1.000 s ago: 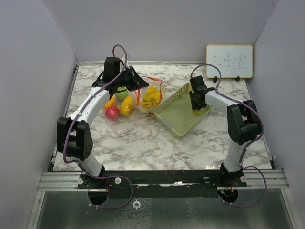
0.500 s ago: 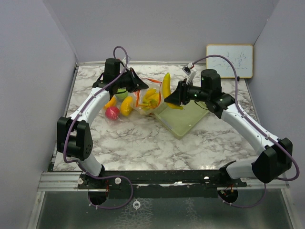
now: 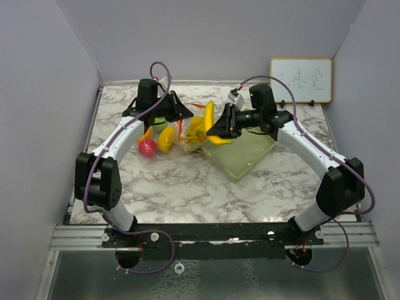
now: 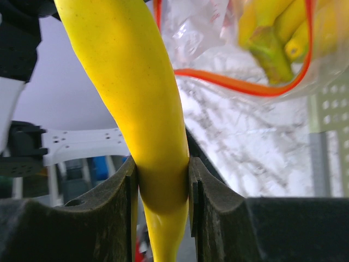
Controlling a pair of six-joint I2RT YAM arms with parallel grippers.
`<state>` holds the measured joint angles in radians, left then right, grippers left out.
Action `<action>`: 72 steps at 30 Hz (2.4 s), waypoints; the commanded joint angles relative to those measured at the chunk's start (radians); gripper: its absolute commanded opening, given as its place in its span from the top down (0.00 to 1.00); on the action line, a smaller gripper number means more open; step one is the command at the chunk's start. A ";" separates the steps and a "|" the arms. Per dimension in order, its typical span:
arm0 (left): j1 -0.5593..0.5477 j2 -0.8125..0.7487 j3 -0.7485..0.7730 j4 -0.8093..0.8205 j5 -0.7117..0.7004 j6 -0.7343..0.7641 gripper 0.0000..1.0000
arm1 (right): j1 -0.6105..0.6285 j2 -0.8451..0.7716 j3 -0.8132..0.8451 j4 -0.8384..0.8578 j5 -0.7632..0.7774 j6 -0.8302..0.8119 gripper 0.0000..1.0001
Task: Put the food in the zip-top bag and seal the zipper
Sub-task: Place the fake fruit in the zipper food storage bag.
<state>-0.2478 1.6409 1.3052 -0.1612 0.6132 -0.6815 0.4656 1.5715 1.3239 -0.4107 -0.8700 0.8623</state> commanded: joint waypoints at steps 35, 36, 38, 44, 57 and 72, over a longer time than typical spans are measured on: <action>-0.148 -0.190 -0.127 0.092 -0.102 0.279 1.00 | -0.002 0.115 0.040 0.076 0.354 0.270 0.23; -0.148 -0.189 -0.137 0.098 -0.103 0.268 1.00 | -0.002 0.108 0.047 0.088 0.353 0.256 0.18; -0.148 -0.188 -0.155 0.097 -0.117 0.245 1.00 | -0.002 0.101 0.072 0.078 0.347 0.220 0.15; -0.127 -0.170 -0.174 0.087 -0.142 0.180 1.00 | -0.002 0.021 0.083 -0.055 0.416 0.076 0.16; -0.059 -0.152 -0.115 0.256 0.024 -0.125 1.00 | -0.001 -0.038 0.059 -0.225 0.571 -0.238 0.28; -0.059 -0.148 -0.117 0.386 0.071 -0.274 1.00 | 0.010 0.140 0.038 0.112 0.542 -0.298 0.38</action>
<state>-0.3077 1.5043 1.1572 0.1177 0.6327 -0.8974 0.4683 1.6745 1.3609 -0.4377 -0.3370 0.5980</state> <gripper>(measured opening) 0.011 0.654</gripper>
